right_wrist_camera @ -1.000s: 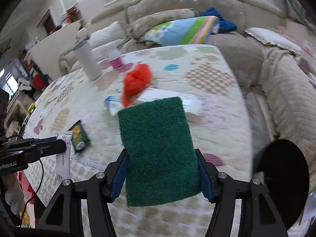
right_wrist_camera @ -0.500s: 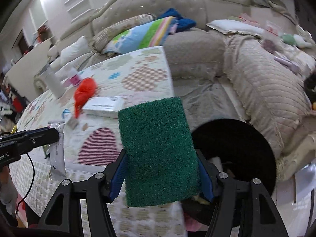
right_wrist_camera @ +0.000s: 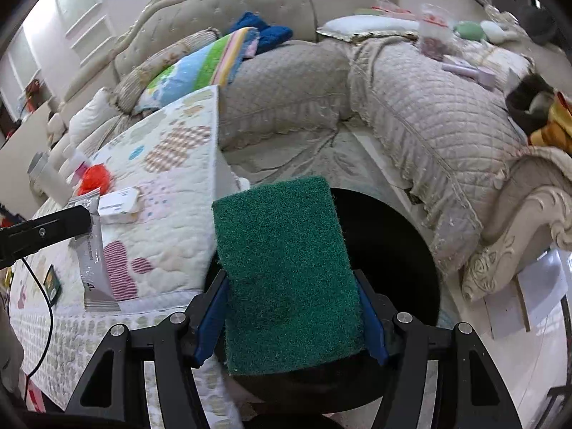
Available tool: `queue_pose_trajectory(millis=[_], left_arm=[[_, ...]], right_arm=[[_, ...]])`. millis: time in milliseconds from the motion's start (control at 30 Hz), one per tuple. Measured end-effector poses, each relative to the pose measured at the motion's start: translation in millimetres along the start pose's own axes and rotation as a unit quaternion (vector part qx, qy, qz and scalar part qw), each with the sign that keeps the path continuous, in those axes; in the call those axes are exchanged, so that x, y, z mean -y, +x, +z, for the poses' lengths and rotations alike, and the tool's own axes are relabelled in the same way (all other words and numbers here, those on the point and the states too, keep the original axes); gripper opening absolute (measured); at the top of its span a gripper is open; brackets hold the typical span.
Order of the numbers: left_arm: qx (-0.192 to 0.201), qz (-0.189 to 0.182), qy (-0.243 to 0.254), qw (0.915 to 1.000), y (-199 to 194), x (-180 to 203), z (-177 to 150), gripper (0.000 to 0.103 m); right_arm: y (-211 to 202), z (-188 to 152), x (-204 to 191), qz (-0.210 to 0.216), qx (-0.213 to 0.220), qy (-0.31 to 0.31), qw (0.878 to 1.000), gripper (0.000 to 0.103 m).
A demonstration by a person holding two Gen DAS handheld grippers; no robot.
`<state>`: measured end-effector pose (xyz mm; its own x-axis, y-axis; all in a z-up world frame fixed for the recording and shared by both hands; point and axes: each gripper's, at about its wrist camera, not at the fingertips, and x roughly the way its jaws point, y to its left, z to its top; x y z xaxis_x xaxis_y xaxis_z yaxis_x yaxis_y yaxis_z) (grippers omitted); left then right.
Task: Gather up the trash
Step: 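Carry the tube and green sponge over the black bin and open both grippers, then move both grippers back over the items on the quilt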
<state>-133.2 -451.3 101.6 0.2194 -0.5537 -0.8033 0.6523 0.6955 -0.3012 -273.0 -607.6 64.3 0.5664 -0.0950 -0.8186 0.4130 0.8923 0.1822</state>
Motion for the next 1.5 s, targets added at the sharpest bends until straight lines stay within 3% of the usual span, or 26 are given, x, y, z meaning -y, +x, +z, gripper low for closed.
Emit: queue_pose_trajectory(millis=[333,533,700,1133,1500], left_arm=[[-0.010,-0.020,0.006,0.9997,23,22,3,0.015],[0.002,-0.042,0.001,0.9991,23,25,4,0.017],[-0.002,-0.043,-0.004,0.9991,22,21,2,0.027],[0.000,0.004,-0.002,1.0000,6,2,-12,0.027],[0.013,0.062,-0.029,0.9976,-23,-47,-28,0.027]], right_arm=[[7,-2,25,-0.012,-0.010,0.027,1.000,0.065],[4,-3,36,-0.014,-0.006,0.044,0.999,0.075],[1,-1,35,-0.012,-0.003,0.045,0.999,0.076],[1,-3,8,-0.001,-0.010,0.021,1.000,0.077],[4,-2,-43,0.022,-0.015,-0.019,0.999,0.076]])
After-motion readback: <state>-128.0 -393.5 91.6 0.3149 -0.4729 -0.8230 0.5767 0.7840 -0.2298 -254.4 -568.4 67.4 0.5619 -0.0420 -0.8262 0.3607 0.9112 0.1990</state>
